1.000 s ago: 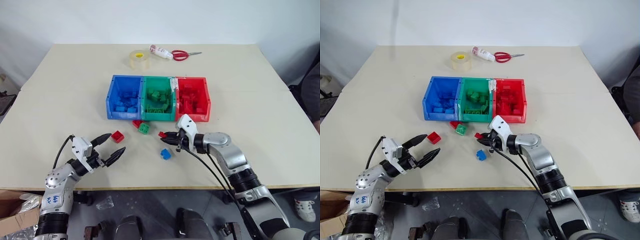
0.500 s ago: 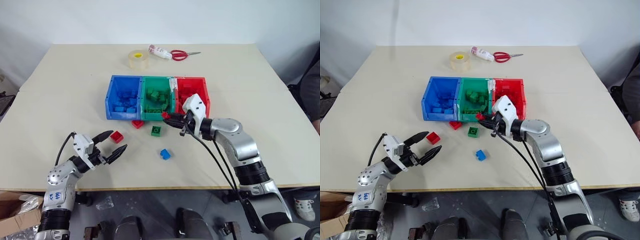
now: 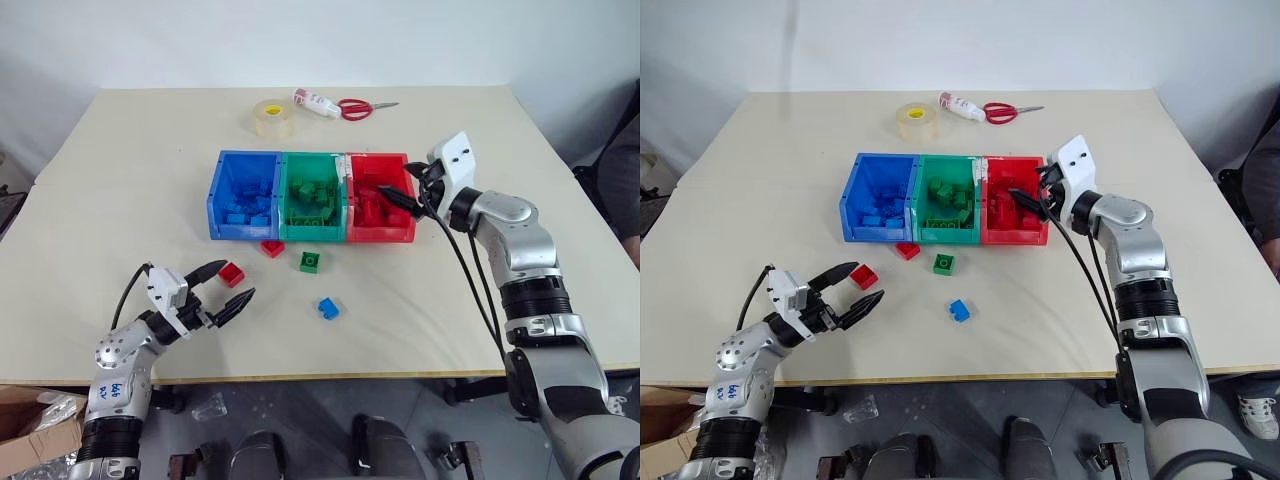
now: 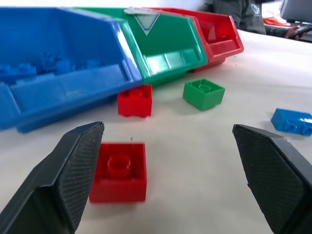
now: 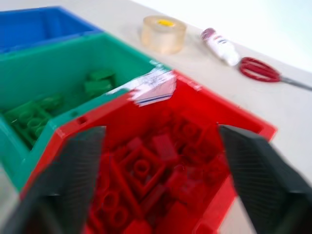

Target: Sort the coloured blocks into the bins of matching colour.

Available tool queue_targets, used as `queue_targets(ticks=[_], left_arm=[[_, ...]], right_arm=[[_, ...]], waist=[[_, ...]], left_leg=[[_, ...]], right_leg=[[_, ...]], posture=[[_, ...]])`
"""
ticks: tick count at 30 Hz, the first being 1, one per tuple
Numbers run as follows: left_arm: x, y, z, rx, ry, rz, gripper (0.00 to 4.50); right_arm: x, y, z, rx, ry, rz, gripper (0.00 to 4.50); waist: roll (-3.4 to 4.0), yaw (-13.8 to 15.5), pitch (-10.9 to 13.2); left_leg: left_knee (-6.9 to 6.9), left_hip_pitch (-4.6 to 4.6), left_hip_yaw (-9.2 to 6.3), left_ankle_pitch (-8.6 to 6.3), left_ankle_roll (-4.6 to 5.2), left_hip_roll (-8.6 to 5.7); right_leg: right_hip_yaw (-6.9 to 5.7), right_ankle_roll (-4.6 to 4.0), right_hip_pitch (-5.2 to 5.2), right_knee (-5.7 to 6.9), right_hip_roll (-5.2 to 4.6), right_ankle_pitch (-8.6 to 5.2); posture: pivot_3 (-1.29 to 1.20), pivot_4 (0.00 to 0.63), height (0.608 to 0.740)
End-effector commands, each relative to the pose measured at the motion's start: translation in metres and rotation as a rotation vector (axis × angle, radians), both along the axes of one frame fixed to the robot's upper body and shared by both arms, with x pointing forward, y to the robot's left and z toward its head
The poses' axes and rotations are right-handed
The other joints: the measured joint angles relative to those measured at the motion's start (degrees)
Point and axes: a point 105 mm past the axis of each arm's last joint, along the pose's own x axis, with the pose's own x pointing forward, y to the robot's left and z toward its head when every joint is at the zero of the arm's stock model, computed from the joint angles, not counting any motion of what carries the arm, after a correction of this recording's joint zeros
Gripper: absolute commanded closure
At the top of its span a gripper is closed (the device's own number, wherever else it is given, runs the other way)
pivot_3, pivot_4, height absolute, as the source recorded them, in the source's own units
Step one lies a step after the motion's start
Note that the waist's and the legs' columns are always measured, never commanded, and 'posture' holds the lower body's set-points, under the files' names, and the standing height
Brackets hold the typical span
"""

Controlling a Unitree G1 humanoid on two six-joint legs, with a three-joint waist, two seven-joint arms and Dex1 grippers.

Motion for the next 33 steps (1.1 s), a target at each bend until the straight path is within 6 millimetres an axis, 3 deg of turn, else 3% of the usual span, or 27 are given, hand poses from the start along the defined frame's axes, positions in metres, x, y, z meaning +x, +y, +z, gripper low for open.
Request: queue_targets(ticks=[1, 3, 8, 15, 17, 27, 33], left_arm=[[0.000, -0.001, 0.002, 0.000, -0.014, -0.008, 0.00], [0.001, -0.002, 0.002, -0.001, -0.014, -0.012, 0.00], [0.001, -0.003, 0.001, 0.004, -0.014, -0.033, 0.00], [-0.002, 0.001, 0.000, 0.030, -0.015, -0.069, 0.00], [-0.003, 0.003, 0.001, 0.032, -0.016, -0.071, 0.00], [-0.005, 0.002, 0.005, 0.050, -0.021, -0.096, 0.00], [-0.015, -0.028, 0.019, 0.072, -0.040, -0.202, 0.00]], right_arm=[[-0.017, 0.003, 0.012, -0.024, -0.060, 0.065, 0.01], [-0.027, 0.005, 0.007, -0.039, -0.047, 0.106, 0.01], [-0.076, 0.003, -0.022, -0.128, 0.016, 0.229, 0.01], [-0.143, -0.022, -0.067, -0.230, 0.241, 0.310, 0.01], [-0.155, -0.026, -0.076, -0.262, 0.281, 0.318, 0.01], [-0.155, -0.015, -0.074, -0.218, 0.266, 0.323, 0.01], [-0.154, -0.008, -0.076, -0.204, 0.255, 0.346, 0.01]], waist=[[0.00, 0.13, 0.00], [0.00, 0.29, 0.00], [-0.01, 0.73, 0.00], [-0.05, 0.67, 0.00], [-0.08, 0.74, -0.01], [-0.15, 0.54, 0.03], [-0.16, 1.07, 0.03]], left_leg=[[0.00, 0.00, 0.00, 0.00, 0.00, 0.00], [0.00, -0.01, 0.00, -0.01, 0.00, 0.00], [0.03, -0.03, -0.02, -0.06, 0.03, -0.01], [0.04, 0.00, -0.02, -0.07, 0.03, -0.01], [0.05, 0.01, -0.02, -0.07, 0.03, -0.01], [0.07, 0.07, -0.02, -0.08, 0.05, -0.01], [0.09, 0.03, -0.02, -0.09, 0.06, -0.01]], right_leg=[[0.00, 0.00, 0.00, -0.01, 0.00, 0.00], [0.00, 0.00, 0.00, -0.03, -0.01, 0.00], [0.00, 0.01, 0.02, -0.07, -0.03, 0.00], [-0.01, 0.01, 0.03, -0.08, -0.03, 0.00], [-0.01, 0.01, 0.05, -0.12, -0.02, 0.00], [-0.01, -0.03, 0.05, -0.23, -0.03, -0.02], [-0.01, -0.02, 0.06, -0.13, -0.03, -0.01]], posture=[[0.00, 0.150, 0.740], [0.00, 0.150, 0.740], [0.00, 0.150, 0.740], [0.00, 0.150, 0.740], [0.00, 0.150, 0.740], [0.00, 0.150, 0.740], [0.00, 0.150, 0.740]])
